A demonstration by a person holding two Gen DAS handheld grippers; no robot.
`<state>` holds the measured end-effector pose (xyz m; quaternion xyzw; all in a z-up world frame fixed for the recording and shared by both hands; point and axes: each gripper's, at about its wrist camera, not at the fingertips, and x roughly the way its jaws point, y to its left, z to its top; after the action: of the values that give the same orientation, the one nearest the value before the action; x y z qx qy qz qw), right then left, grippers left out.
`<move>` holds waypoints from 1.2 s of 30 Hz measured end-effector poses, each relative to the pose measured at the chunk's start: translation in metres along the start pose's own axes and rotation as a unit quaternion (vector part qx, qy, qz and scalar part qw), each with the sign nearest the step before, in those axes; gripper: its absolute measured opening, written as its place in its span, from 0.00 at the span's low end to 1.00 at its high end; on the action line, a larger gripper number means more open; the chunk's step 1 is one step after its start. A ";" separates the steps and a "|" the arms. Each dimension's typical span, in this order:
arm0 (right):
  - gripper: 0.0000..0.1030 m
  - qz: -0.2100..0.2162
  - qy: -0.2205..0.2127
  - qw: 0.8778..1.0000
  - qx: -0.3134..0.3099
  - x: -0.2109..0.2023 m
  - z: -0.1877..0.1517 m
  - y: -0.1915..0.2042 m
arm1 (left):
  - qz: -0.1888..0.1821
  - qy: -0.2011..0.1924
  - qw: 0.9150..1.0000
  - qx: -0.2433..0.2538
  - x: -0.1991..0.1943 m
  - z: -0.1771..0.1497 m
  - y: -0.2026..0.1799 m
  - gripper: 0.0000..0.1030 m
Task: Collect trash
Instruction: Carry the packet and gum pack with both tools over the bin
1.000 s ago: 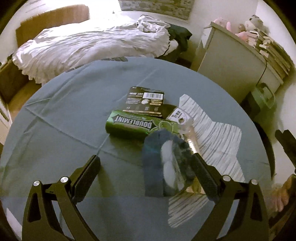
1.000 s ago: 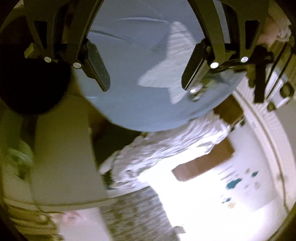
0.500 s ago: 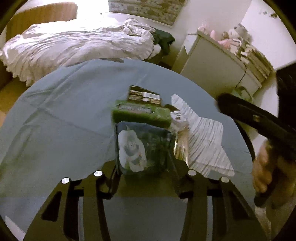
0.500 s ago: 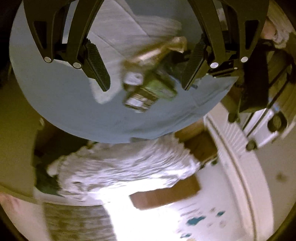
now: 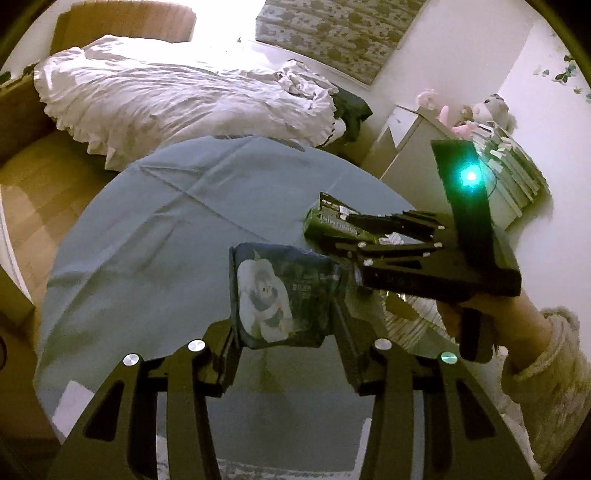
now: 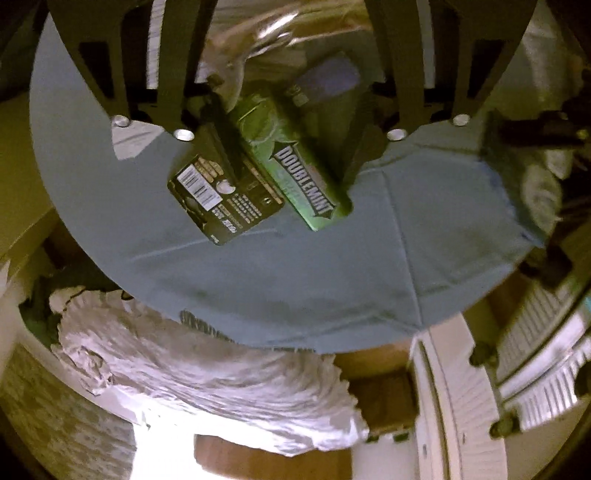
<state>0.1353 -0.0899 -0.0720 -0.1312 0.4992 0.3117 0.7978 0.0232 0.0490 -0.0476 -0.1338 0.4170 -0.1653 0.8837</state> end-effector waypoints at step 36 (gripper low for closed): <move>0.32 -0.139 -0.295 0.819 0.473 -0.243 -0.329 -0.268 | -0.194 0.016 0.962 0.190 0.112 0.045 -0.305 0.44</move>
<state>-0.0063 -0.5570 -0.0400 0.2919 0.3027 -0.0530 0.9057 0.0703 -0.2691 0.0170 -0.0391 0.3579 -0.4117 0.8372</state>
